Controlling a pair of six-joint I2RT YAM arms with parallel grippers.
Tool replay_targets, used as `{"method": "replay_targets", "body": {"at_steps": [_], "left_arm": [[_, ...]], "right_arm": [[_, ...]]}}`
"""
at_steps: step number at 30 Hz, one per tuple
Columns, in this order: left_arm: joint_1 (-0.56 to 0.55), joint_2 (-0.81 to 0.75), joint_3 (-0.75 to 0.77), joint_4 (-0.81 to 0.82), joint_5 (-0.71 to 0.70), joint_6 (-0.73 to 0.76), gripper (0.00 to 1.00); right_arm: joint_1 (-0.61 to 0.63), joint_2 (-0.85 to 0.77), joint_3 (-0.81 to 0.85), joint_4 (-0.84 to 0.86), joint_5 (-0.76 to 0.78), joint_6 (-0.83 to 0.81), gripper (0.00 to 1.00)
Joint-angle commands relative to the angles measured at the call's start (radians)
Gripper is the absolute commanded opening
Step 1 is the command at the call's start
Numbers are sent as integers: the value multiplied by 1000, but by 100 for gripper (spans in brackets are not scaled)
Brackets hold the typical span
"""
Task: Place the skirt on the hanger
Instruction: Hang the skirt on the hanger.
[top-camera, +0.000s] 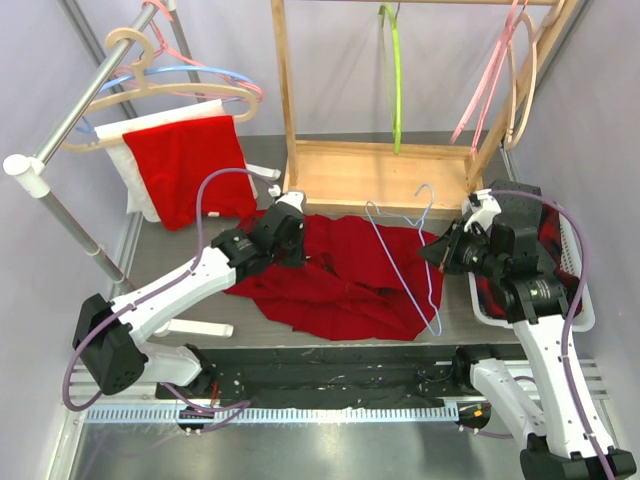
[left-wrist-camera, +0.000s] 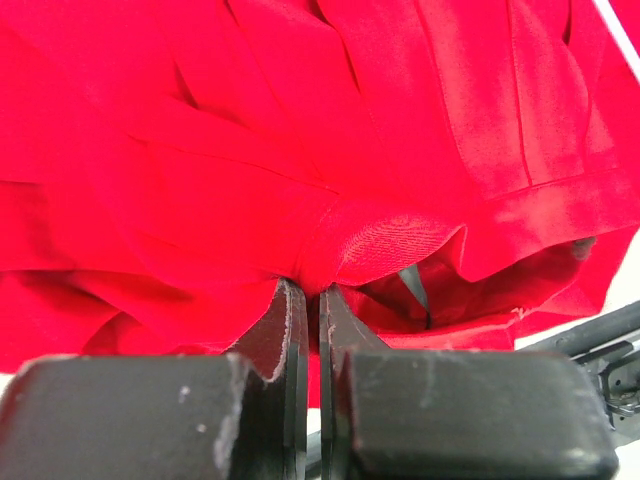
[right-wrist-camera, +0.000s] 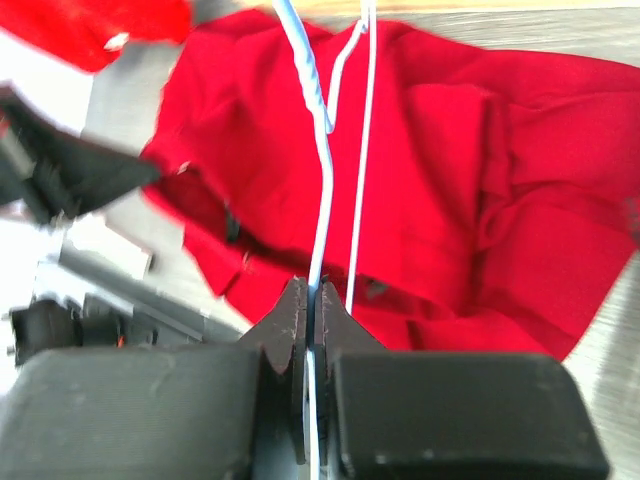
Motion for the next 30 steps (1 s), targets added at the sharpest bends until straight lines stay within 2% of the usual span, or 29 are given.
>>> {"method": "replay_targets", "body": {"at_steps": [1, 8, 15, 22, 30], "left_arm": [[5, -15, 66, -40, -60, 31, 0], [5, -41, 106, -106, -127, 33, 0], [29, -12, 156, -138, -173, -4, 0], [89, 58, 213, -175, -199, -27, 0], [115, 108, 253, -188, -196, -26, 0]], "right_arm": [[4, -52, -13, 44, -186, -86, 1], [33, -83, 10, 50, -396, -127, 1], [119, -89, 43, 3, -433, -173, 1], [179, -63, 93, -51, -332, -226, 1], [198, -72, 135, -70, -308, -252, 1]]}}
